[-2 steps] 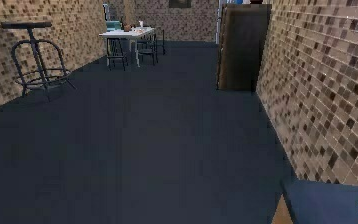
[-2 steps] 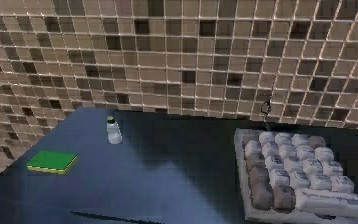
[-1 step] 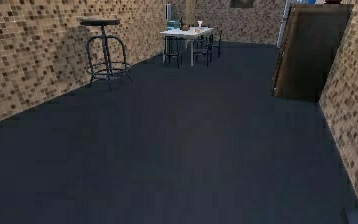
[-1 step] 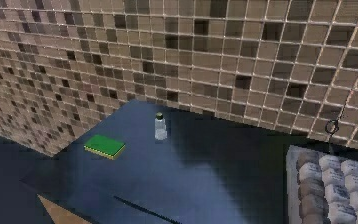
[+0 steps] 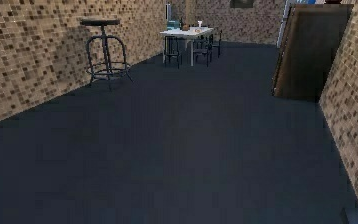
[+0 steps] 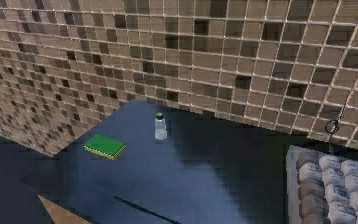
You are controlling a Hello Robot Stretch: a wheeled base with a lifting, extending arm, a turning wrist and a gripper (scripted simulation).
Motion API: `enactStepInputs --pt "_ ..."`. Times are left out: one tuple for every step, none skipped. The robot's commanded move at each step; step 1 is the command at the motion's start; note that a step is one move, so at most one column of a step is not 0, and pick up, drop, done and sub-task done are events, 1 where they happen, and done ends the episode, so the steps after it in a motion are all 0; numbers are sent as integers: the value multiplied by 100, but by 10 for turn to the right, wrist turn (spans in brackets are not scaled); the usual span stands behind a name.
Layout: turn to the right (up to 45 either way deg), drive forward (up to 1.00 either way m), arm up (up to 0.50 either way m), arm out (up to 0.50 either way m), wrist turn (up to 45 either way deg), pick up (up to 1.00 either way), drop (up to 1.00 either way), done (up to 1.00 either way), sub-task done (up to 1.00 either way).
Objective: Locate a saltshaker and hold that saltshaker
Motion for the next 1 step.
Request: enactStepInputs --pt "0 0 38 0 0 0 0 0 0"
